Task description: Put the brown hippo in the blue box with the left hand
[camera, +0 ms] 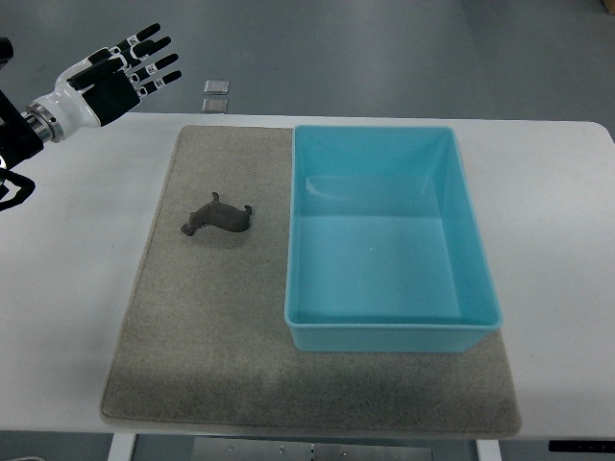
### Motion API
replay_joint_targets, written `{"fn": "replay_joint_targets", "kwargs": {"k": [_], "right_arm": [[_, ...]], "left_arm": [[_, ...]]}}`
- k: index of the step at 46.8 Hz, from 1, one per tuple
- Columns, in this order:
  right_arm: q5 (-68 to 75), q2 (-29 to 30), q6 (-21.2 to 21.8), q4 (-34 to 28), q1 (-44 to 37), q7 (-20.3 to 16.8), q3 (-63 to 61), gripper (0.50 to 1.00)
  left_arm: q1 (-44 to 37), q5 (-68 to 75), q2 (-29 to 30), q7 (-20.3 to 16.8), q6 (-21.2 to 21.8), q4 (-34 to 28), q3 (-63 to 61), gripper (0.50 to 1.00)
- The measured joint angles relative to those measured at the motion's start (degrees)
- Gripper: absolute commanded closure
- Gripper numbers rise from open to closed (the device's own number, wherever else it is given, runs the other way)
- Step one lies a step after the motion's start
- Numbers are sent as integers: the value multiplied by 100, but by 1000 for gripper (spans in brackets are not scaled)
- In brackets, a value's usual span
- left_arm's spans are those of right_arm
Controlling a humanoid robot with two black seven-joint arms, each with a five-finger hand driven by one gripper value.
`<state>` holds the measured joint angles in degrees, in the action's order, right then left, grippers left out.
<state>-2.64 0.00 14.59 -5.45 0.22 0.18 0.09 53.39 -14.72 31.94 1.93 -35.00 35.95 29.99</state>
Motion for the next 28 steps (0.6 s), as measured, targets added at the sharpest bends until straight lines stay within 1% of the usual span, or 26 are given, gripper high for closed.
{"fn": "replay_joint_targets", "kwargs": {"k": [4, 7, 13, 17, 21, 28], "right_arm": [[0, 0, 0, 0, 3, 0, 0, 564], [0, 0, 0, 0, 5, 0, 1, 564], [0, 0, 0, 0, 1, 0, 0, 564], [0, 0, 0, 0, 3, 0, 0, 564], [0, 0, 0, 0, 2, 0, 0, 564], [0, 0, 0, 0, 2, 1, 0, 564]], "left_arm": [[9, 742, -3, -67, 0, -17, 73, 500], [28, 1452, -10, -240, 0, -18, 105, 500], [42, 2530, 12, -941, 0, 25, 112, 500], [66, 3057, 76, -1261, 0, 46, 112, 500], [84, 3619, 174, -1381, 0, 153, 114, 500], [92, 4595, 482, -1502, -1, 535, 286, 500]]}}
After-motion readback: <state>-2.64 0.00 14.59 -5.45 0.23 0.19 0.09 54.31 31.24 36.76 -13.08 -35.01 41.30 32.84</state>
